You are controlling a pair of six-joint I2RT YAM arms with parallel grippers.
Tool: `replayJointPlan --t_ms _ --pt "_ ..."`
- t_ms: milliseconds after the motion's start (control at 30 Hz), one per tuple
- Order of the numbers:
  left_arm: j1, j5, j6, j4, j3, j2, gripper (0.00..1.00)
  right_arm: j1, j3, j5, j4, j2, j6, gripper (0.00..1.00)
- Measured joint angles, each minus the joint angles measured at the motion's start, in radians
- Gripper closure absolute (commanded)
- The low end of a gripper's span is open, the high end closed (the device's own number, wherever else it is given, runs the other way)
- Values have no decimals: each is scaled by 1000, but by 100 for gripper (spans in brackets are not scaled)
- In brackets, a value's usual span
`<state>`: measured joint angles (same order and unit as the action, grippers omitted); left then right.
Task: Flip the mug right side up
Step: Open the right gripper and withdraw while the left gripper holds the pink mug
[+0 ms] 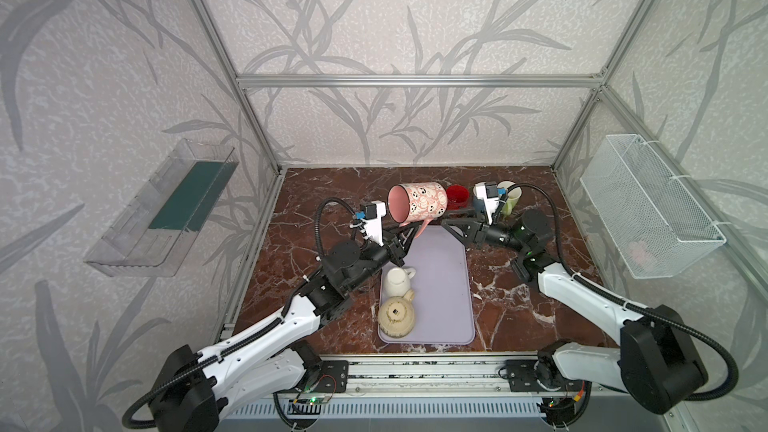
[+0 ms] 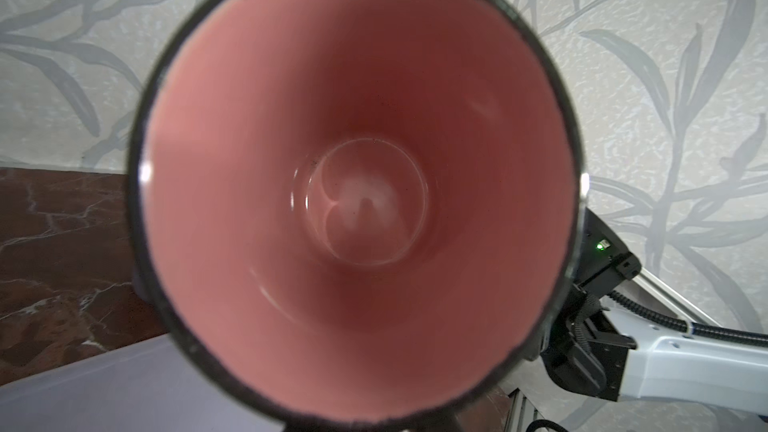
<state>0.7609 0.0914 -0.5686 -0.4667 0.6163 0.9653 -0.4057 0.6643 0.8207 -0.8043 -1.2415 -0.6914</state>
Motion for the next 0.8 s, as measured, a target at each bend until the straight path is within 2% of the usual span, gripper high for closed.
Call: replayJointPlan --t_ms 267,400,600,800 --pt "0 -109 78 281 72 -21 100 0 -34 -190 252 80 137 36" --pt "0 -164 127 442 149 -16 100 0 -80 -296 357 124 178 31" --pt "-5 -256 209 667 298 27 100 -14 -116 -377 471 132 214 21" --pt "-48 -308 256 867 452 142 100 -64 -160 -423 467 52 215 11"
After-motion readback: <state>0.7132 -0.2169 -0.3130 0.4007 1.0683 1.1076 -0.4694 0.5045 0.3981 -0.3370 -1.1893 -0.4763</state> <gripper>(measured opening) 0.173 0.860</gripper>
